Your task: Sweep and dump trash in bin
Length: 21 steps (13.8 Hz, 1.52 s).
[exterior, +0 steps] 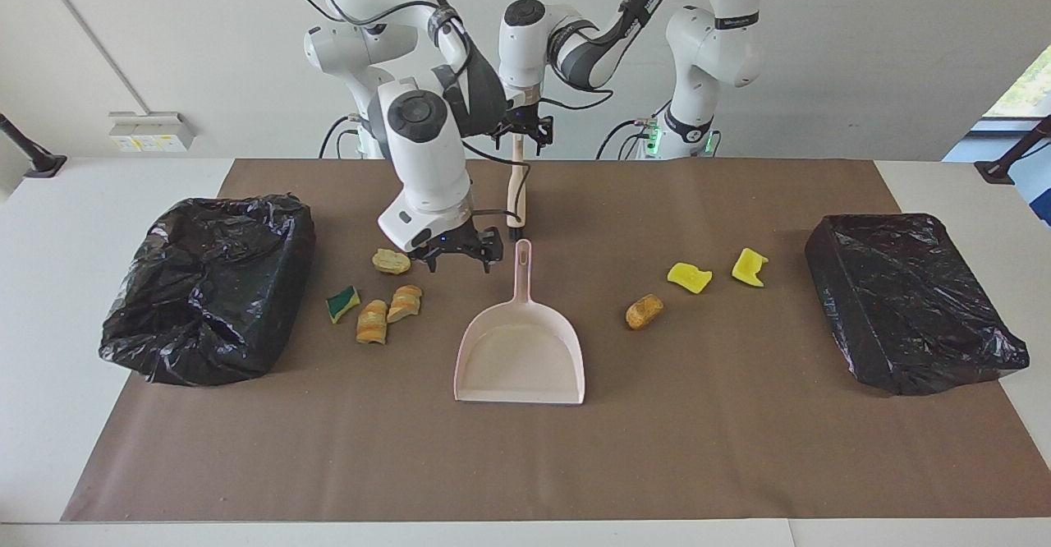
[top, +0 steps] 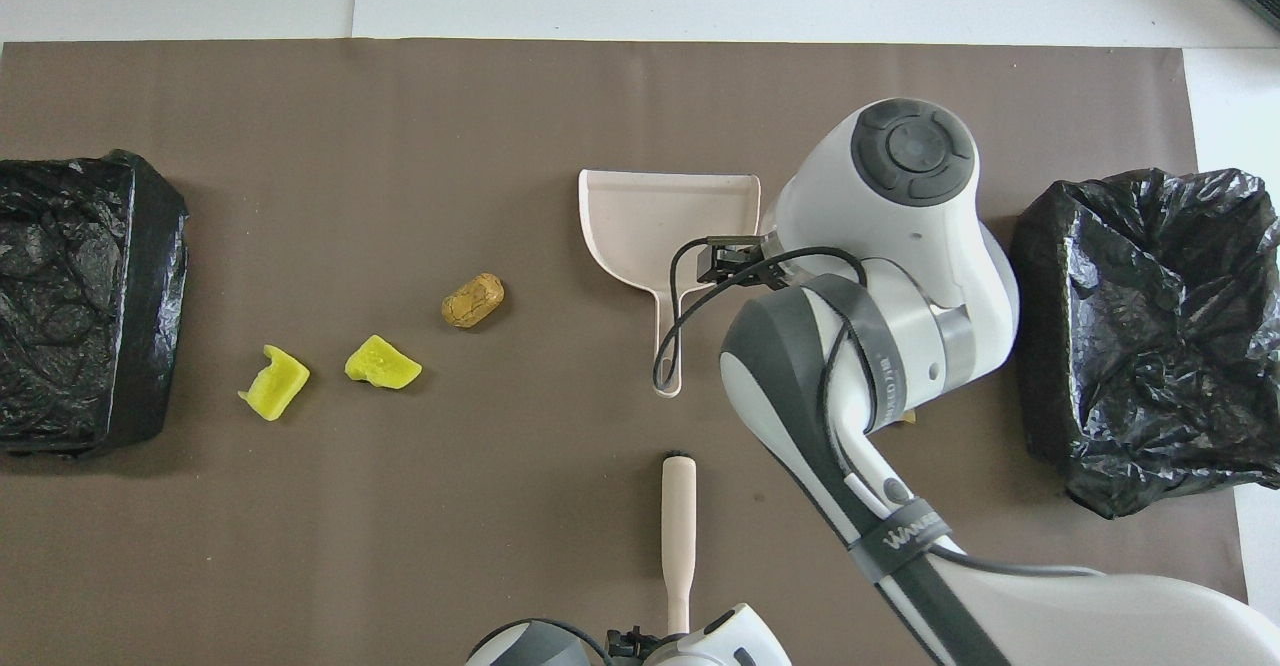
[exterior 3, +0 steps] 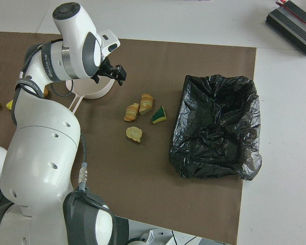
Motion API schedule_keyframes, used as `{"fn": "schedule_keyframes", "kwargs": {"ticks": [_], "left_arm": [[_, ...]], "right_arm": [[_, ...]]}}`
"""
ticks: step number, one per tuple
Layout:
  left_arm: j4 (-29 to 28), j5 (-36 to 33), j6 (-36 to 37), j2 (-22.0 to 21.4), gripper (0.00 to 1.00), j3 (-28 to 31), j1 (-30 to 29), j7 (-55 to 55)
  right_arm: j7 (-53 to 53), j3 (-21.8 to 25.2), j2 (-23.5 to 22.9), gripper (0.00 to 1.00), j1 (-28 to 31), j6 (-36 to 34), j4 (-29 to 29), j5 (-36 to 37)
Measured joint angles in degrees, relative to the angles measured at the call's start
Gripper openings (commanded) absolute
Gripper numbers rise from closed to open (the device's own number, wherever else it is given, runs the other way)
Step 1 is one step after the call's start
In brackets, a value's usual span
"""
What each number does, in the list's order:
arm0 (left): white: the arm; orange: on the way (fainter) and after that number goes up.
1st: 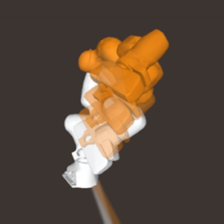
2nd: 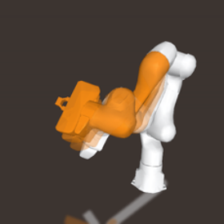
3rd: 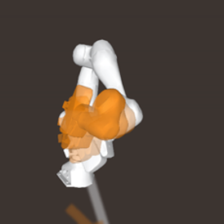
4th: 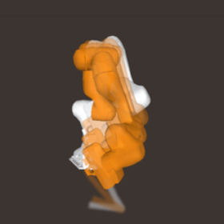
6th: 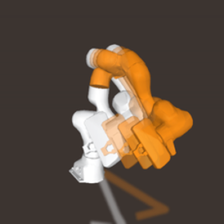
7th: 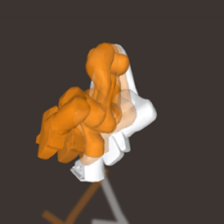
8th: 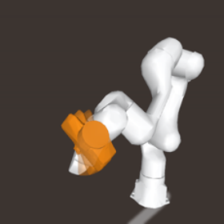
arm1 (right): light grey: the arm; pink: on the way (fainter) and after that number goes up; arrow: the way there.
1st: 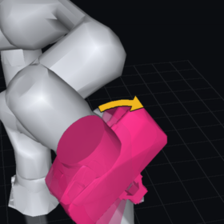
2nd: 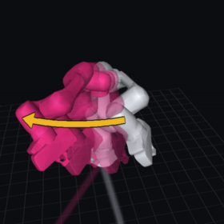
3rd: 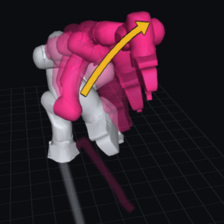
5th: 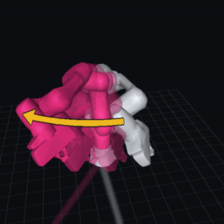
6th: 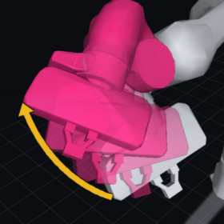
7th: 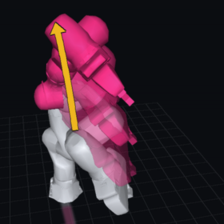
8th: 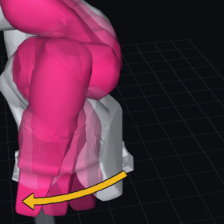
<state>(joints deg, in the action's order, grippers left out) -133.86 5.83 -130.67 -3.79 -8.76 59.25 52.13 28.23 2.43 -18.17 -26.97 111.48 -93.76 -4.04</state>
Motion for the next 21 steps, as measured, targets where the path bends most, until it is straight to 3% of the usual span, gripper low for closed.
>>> {"fn": "schedule_keyframes", "kwargs": {"ticks": [5,8,9,10,11,12,13,17,19,21], "left_arm": [[-0.48,0.0,-1.26,2.04,0.86,0.04,0.39,4.16],[-0.45,0.0,-2.75,3.47,0.59,0.03,0.65,5.57],[-0.37,0.0,-2.88,3.52,0.55,0.16,0.65,5.79],[-0.29,0.0,-2.89,3.52,0.4,0.38,0.65,5.9],[-0.19,0.0,-2.89,3.52,0.26,0.66,0.63,6.01],[-0.06,0.0,-2.88,3.52,0.04,0.96,0.5,6.04],[0.02,0.0,-2.85,3.51,0.0,1.27,0.37,6.03],[0.53,-0.1,0.35,2.83,0.0,2.3,-1.13,5.01],[1.93,-0.47,7.66,1.16,0.0,2.51,-3.96,3.27],[3.11,-3.96,16.23,-0.87,0.0,2.66,-7.58,2.74]], "right_arm": [[4.3,-0.04,-5.99,1.0,-5.55,2.3,2.06,0.0],[4.3,-0.04,-7.18,1.0,-5.83,2.36,1.59,0.0],[4.3,-0.04,-7.25,1.0,-6.0,2.36,1.22,0.0],[4.3,-0.04,-7.26,0.95,-6.34,2.36,0.67,0.0],[4.3,-0.04,-7.3,0.72,-6.63,2.36,0.29,0.0],[4.3,-0.04,-7.31,0.32,-6.8,2.36,0.12,0.0],[4.3,-0.04,-7.31,0.0,-6.85,2.36,0.08,0.0],[4.2,-0.03,-7.3,0.0,-6.99,2.35,0.29,0.05],[3.12,0.08,-7.28,0.0,-6.82,2.35,0.72,0.15],[-4.6,0.24,-7.12,0.0,-6.01,2.29,0.94,0.15]]}}
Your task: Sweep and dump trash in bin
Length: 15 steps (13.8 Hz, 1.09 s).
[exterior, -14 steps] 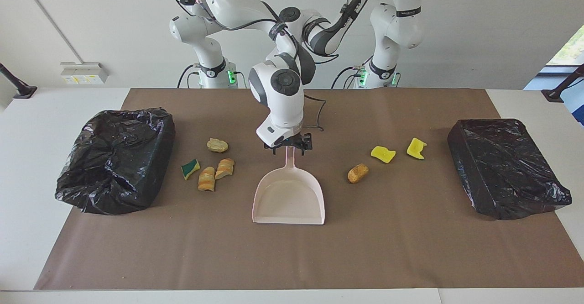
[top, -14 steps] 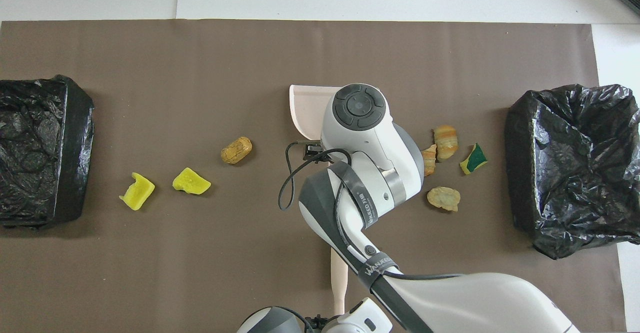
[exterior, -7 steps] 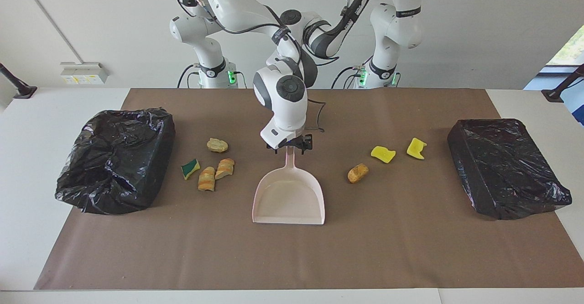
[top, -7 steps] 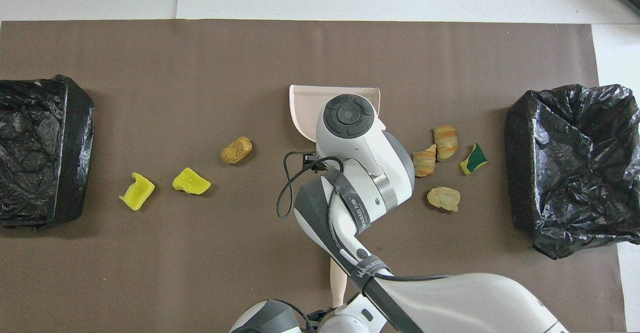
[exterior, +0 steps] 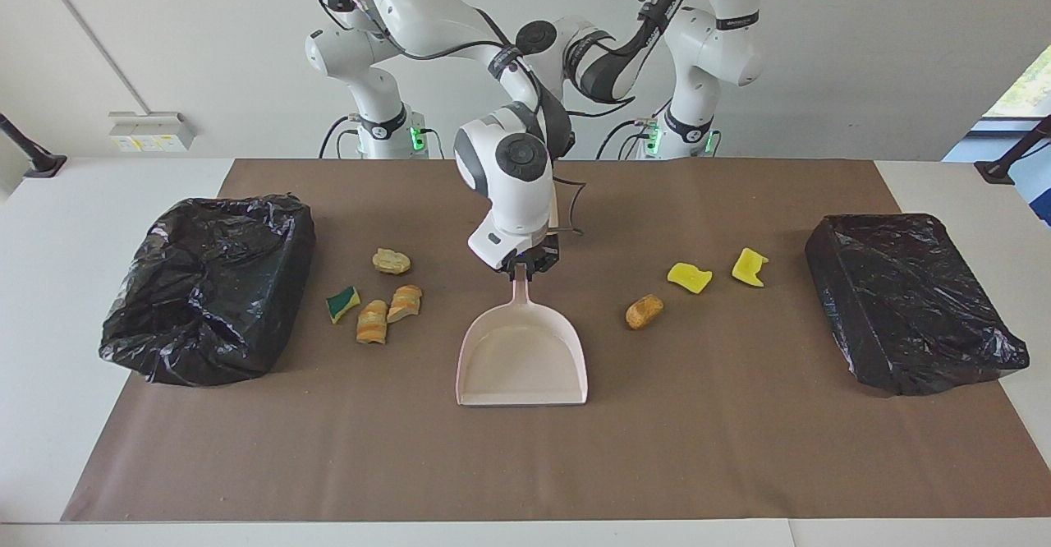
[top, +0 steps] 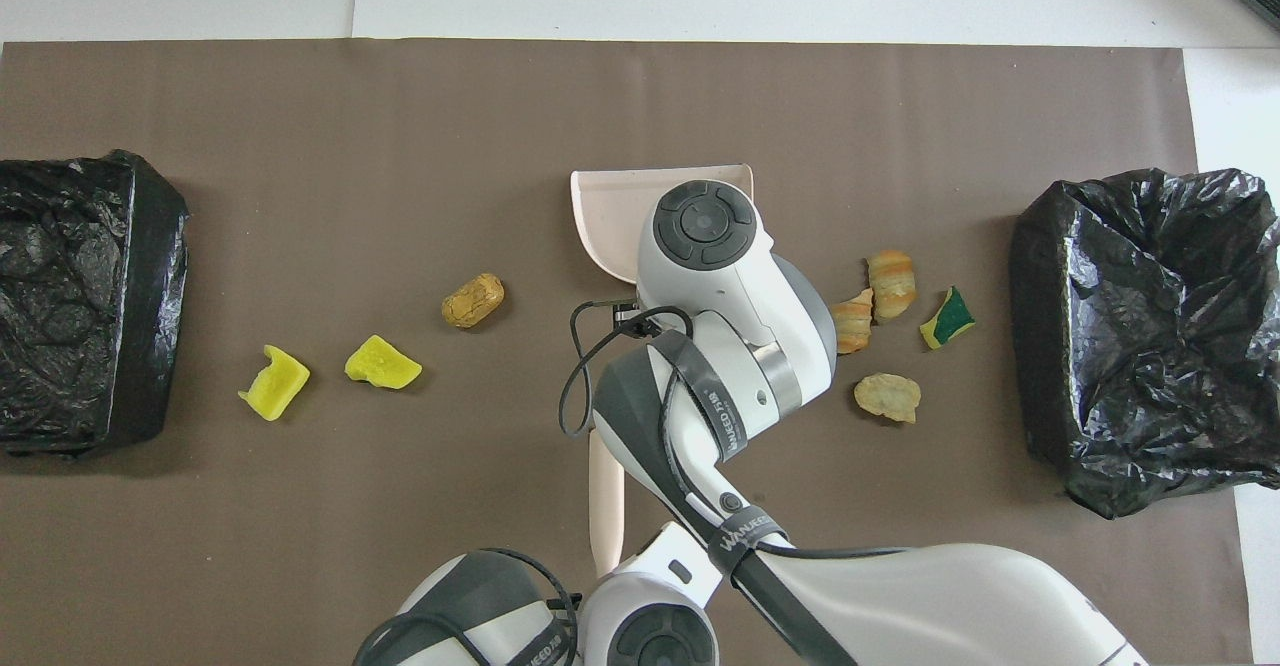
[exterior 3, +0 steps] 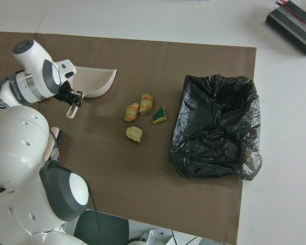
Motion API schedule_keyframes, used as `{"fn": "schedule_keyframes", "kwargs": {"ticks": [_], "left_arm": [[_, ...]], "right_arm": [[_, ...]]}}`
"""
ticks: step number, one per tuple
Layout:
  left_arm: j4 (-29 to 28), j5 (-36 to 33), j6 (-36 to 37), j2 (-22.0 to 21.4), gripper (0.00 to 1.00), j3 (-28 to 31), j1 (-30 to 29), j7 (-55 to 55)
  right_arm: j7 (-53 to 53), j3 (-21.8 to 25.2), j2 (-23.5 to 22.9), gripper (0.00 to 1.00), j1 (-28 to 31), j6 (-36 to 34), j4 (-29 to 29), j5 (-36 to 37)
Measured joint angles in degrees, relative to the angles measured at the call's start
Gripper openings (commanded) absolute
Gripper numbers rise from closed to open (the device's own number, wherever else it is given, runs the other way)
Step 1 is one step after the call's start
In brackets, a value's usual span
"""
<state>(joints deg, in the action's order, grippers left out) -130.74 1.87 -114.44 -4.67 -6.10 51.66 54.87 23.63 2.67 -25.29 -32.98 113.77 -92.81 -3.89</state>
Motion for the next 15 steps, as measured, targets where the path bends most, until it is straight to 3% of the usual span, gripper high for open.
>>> {"fn": "schedule_keyframes", "kwargs": {"ticks": [3,7,11,15], "left_arm": [[0.72,-2.65,9.18,-4.3,0.0,0.24,-5.5,-0.39],[0.7,-3.63,16.22,-9.5,0.0,0.32,-15.45,-0.45],[-0.5,-5.01,15.82,-9.92,0.0,0.34,-26.93,-2.47],[-2.03,-5.99,12.79,-9.26,0.0,0.35,-37.79,-10.31]], "right_arm": [[-20.52,0.35,3.04,0.0,3.95,-4.94,0.46,-0.13],[-43.47,0.41,10.74,0.0,7.9,-14.0,-0.89,-0.13],[-63.07,0.16,14.09,0.0,6.56,-10.76,-7.33,3.38],[-67.7,0.04,13.36,0.0,2.35,-9.07,-10.09,6.02]]}}
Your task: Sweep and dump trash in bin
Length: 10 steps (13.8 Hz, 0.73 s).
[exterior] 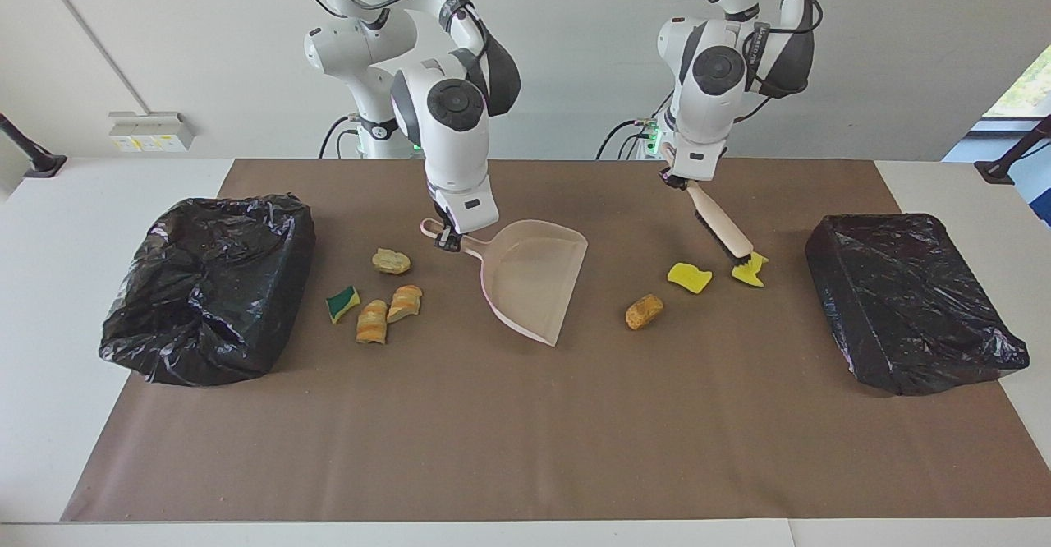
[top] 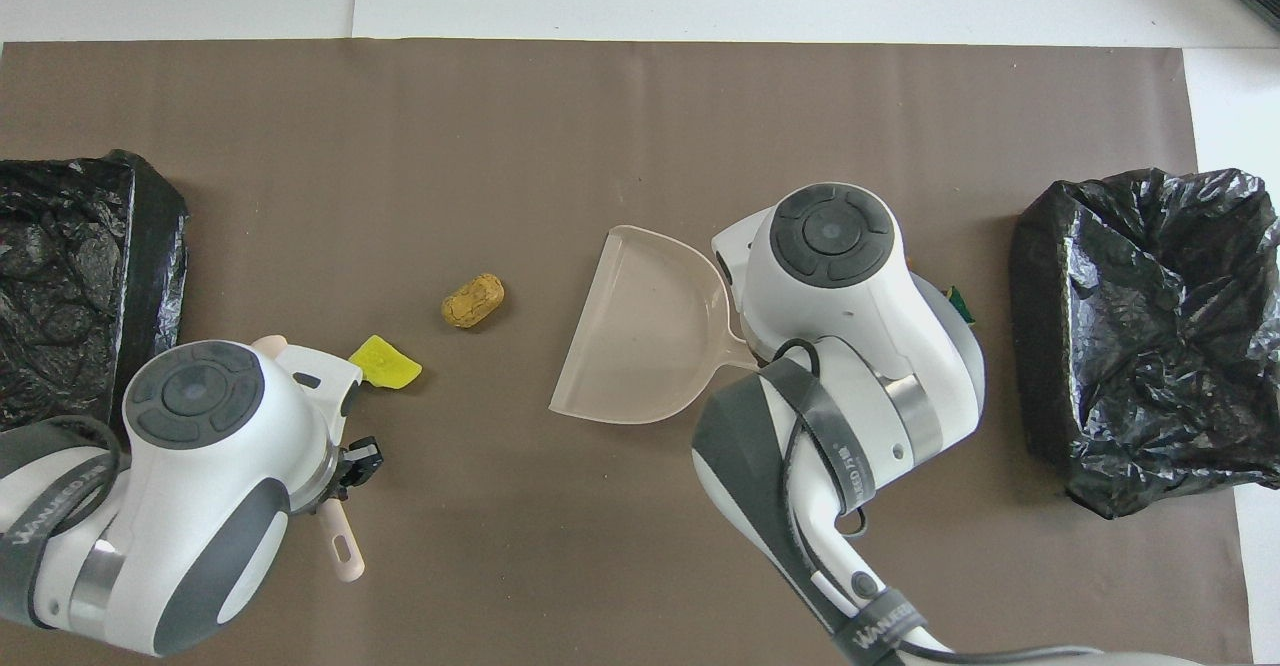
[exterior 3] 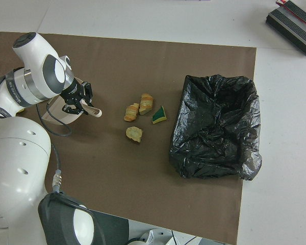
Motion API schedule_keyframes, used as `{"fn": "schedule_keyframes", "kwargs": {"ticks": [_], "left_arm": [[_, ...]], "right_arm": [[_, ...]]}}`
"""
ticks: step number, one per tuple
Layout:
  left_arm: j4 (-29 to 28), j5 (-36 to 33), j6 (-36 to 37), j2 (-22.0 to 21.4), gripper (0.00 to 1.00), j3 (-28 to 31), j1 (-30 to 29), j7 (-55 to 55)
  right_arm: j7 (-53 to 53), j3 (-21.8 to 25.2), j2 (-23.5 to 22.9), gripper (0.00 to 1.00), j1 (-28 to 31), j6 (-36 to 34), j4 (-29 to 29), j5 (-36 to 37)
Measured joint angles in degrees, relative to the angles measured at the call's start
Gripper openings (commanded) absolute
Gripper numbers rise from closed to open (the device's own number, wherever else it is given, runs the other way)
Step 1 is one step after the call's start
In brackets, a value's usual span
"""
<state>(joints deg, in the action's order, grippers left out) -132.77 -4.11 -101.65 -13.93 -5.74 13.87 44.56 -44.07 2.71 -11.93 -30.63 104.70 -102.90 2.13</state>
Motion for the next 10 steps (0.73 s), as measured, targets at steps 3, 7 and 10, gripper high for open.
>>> {"fn": "schedule_keyframes", "kwargs": {"ticks": [3,7,10], "left_arm": [[-0.36,-0.98,-1.38,1.18,0.0,-0.07,-5.8,-5.88],[-1.34,-1.58,-2.54,2.15,0.0,-0.06,-12.26,-14.19],[-2.52,-1.73,-3.6,2.19,0.0,-0.08,-14.04,-16.44]], "right_arm": [[0.0,-0.06,-1.66,0.0,-2.54,1.56,-0.5,0.48],[2.3,-0.1,-5.02,0.0,-5.28,4.81,-0.72,0.48],[7.11,-0.1,-5.32,0.0,-5.32,5.38,-0.72,0.45]]}}
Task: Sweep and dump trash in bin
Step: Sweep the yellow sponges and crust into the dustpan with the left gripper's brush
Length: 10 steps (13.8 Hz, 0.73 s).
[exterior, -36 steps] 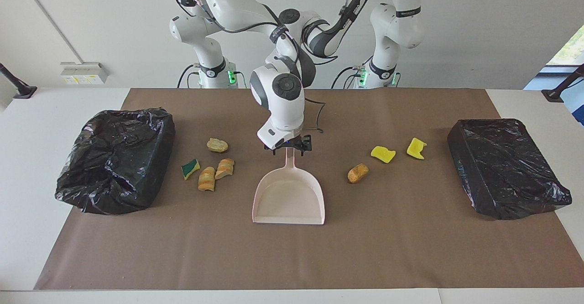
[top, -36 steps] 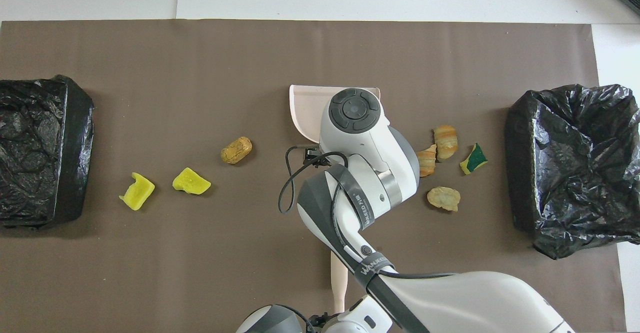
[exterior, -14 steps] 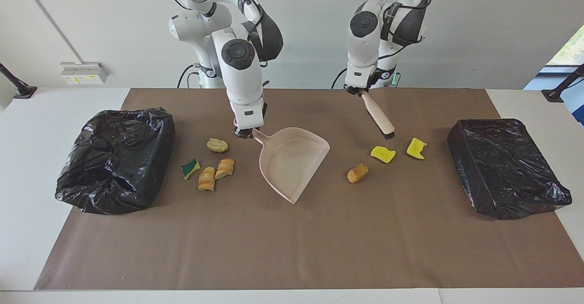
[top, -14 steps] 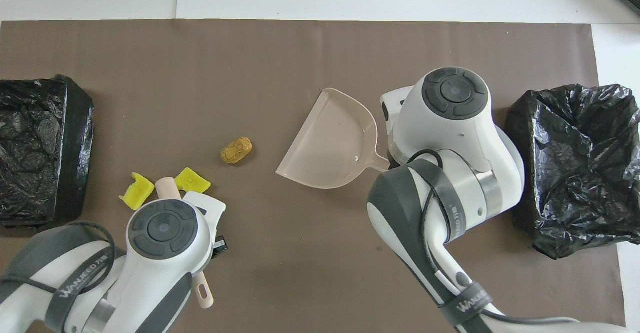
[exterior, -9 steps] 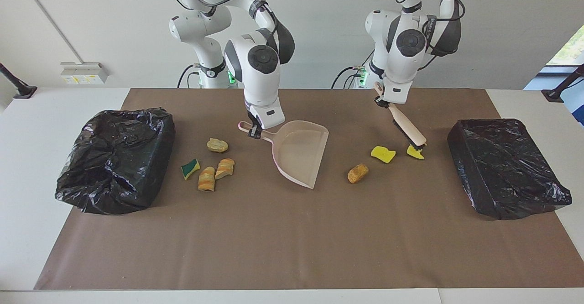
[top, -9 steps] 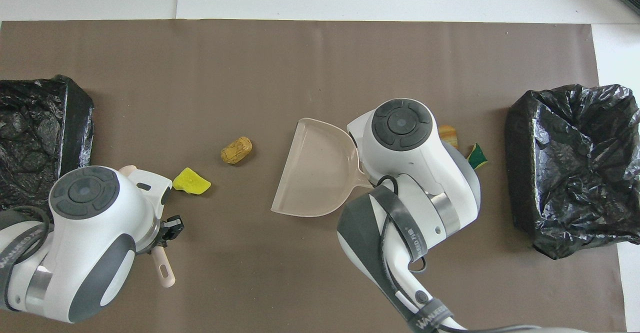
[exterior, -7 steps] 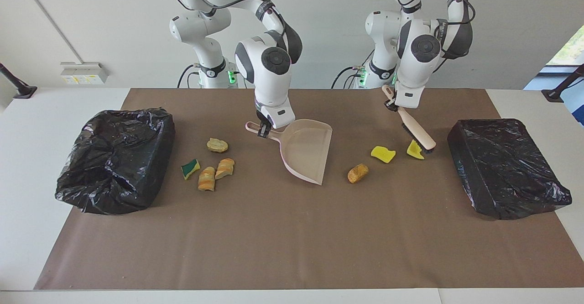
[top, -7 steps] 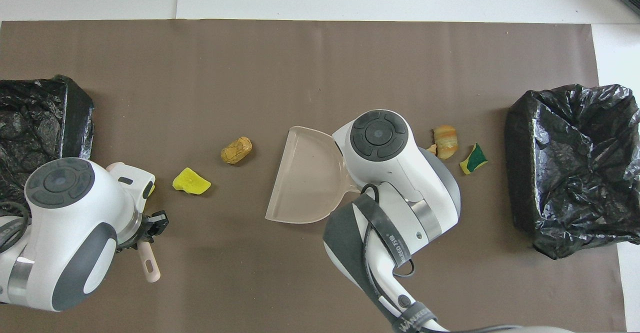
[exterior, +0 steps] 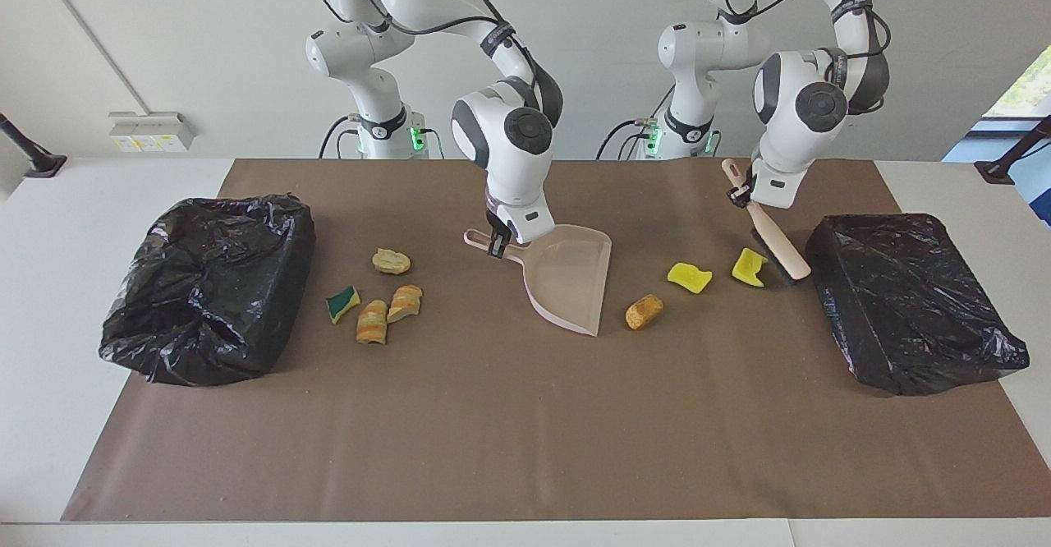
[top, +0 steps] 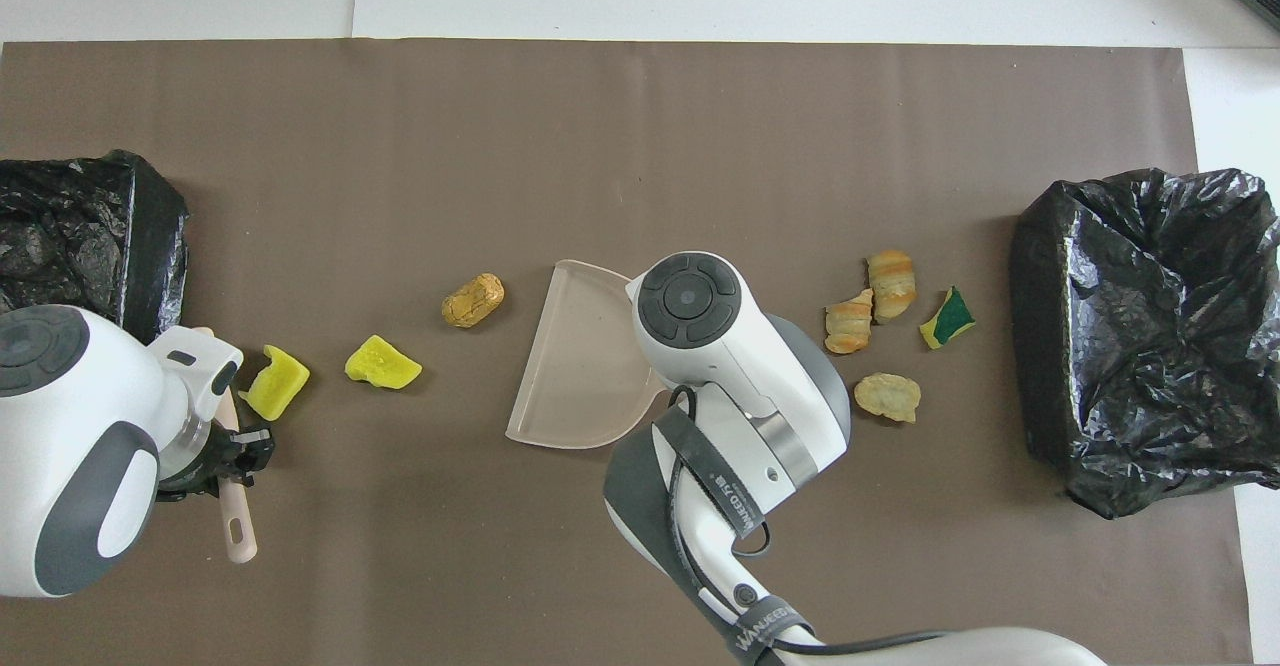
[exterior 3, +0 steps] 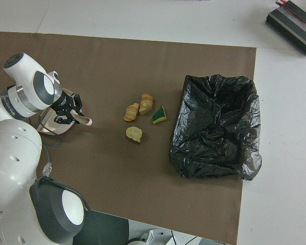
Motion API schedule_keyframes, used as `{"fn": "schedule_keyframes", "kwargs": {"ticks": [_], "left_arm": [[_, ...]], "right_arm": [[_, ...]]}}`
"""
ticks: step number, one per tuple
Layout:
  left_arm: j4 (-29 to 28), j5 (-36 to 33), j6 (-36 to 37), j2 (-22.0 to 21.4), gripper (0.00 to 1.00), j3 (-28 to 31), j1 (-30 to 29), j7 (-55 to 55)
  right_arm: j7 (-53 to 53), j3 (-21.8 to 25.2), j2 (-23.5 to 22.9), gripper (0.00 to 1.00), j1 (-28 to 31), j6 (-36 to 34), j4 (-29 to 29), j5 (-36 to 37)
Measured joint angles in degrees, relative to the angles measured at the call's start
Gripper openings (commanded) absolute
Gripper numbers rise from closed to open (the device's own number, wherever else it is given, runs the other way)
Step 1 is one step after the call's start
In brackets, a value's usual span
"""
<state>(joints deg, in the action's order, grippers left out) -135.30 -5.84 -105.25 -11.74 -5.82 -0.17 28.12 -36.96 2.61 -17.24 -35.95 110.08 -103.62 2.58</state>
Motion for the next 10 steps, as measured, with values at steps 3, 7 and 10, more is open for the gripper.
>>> {"fn": "schedule_keyframes", "kwargs": {"ticks": [3,7,10], "left_arm": [[-1.82,-0.01,-2.63,0.18,0.0,-0.44,-0.08,-0.3],[-2.25,0.02,-10.44,3.51,0.0,-1.55,2.3,-0.79],[-1.87,0.15,-15.24,6.27,0.0,-1.73,6.71,-0.86]], "right_arm": [[2.34,-0.01,0.0,0.0,-0.39,0.0,-0.08,-0.01],[3.73,-0.01,0.0,0.0,-0.79,0.0,-0.18,-0.01],[3.74,-0.01,0.0,0.0,-0.8,0.0,-0.19,-0.01]]}}
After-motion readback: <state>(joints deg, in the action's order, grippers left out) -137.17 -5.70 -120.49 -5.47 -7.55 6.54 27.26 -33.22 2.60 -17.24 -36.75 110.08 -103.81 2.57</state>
